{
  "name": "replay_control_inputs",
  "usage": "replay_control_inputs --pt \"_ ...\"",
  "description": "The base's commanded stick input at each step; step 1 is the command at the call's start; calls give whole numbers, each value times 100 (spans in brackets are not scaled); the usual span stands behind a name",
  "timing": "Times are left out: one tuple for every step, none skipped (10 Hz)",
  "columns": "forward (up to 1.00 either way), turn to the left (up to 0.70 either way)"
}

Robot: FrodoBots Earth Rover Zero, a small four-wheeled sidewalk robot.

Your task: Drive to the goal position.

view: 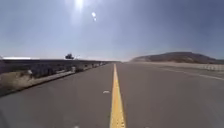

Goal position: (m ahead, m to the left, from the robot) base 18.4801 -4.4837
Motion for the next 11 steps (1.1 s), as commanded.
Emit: replay_control_inputs --pt "85 0" --pt "85 0" --pt "85 0" --pt "85 0" --pt "85 0" --pt "85 0" --pt "85 0" --pt "85 0" --pt "85 0" --pt "85 0" --pt "85 0"
